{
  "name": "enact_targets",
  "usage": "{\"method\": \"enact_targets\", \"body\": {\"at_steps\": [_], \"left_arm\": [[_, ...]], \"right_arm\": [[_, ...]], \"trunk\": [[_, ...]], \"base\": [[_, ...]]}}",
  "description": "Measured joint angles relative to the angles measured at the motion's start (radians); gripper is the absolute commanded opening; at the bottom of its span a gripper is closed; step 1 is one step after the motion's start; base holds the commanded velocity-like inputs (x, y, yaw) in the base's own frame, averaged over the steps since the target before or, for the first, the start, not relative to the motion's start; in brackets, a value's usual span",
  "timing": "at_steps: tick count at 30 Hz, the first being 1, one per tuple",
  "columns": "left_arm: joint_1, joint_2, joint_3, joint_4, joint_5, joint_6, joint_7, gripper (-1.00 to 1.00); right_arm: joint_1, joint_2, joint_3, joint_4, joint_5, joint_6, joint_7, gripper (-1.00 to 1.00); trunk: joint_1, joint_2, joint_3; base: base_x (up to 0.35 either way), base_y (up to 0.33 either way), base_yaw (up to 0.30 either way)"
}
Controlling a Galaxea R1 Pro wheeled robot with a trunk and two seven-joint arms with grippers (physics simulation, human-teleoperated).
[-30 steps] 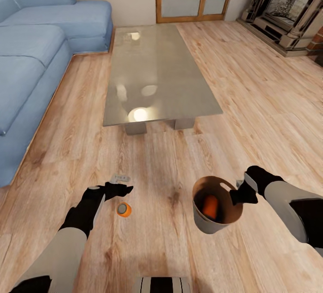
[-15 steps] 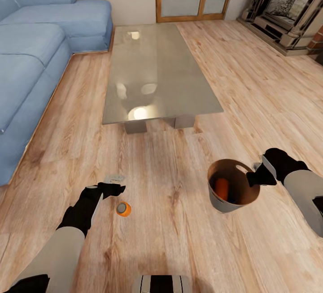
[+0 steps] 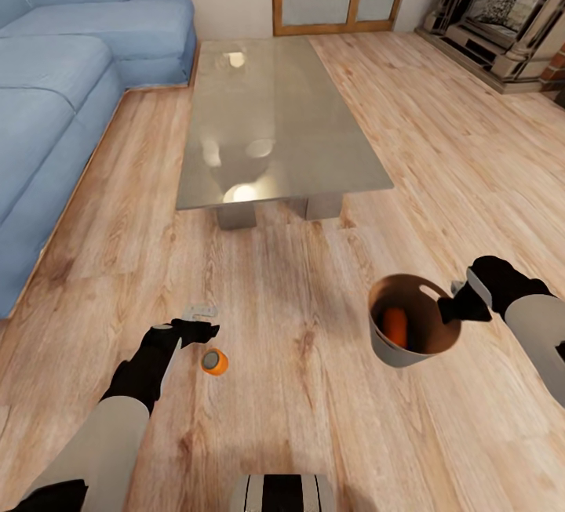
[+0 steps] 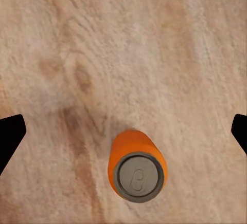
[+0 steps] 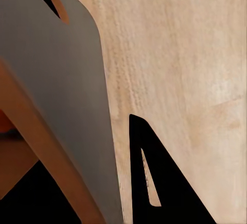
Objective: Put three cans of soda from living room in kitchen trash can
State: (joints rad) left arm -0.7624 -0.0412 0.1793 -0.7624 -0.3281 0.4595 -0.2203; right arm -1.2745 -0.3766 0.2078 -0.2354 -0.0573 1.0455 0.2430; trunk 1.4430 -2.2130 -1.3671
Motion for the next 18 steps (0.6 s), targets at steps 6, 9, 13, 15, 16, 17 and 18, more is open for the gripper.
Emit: {"method": "enact_targets", "body": {"at_steps": [6,9,13,15,16,17,18], "left_arm": [[0.0,-0.003,-0.001,-0.002,0.004,0.083,0.002,1.0],[0.0,-0.004,-0.001,-0.002,0.006,0.104,0.002,1.0],[0.0,-0.007,-0.001,-0.001,0.005,0.109,0.004,1.0],[0.0,-0.007,-0.002,0.0,0.005,0.109,0.004,1.0],[0.0,-0.009,-0.002,0.0,0.005,0.11,0.005,1.0],[0.0,-0.009,-0.002,0.0,0.004,0.11,0.005,1.0],[0.0,-0.012,-0.002,0.0,0.004,0.11,0.005,1.0]], "right_arm": [[-0.023,-0.002,0.004,0.005,0.032,0.0,0.001,-1.0],[-0.046,-0.003,0.005,0.009,0.042,0.0,0.001,-1.0],[-0.07,-0.011,-0.004,0.011,0.019,0.002,0.003,-1.0],[-0.072,-0.015,0.002,0.013,0.029,0.001,0.003,-1.0],[-0.073,-0.017,0.005,0.013,0.038,0.0,0.002,-1.0],[-0.073,-0.017,0.008,0.013,0.045,0.0,0.002,-1.0],[-0.074,-0.018,0.009,0.014,0.046,0.0,0.001,-1.0]], "trunk": [[0.004,-0.007,-0.003],[0.004,-0.007,-0.003],[0.019,-0.035,-0.016],[0.027,-0.049,-0.022],[0.031,-0.056,-0.025],[0.035,-0.063,-0.028],[0.038,-0.07,-0.031]], "base": [[0.0,0.0,0.0],[0.0,0.0,0.0],[0.0,0.0,0.0],[0.0,0.0,0.0],[0.0,0.0,0.0],[0.0,0.0,0.0],[0.0,0.0,0.0]]}}
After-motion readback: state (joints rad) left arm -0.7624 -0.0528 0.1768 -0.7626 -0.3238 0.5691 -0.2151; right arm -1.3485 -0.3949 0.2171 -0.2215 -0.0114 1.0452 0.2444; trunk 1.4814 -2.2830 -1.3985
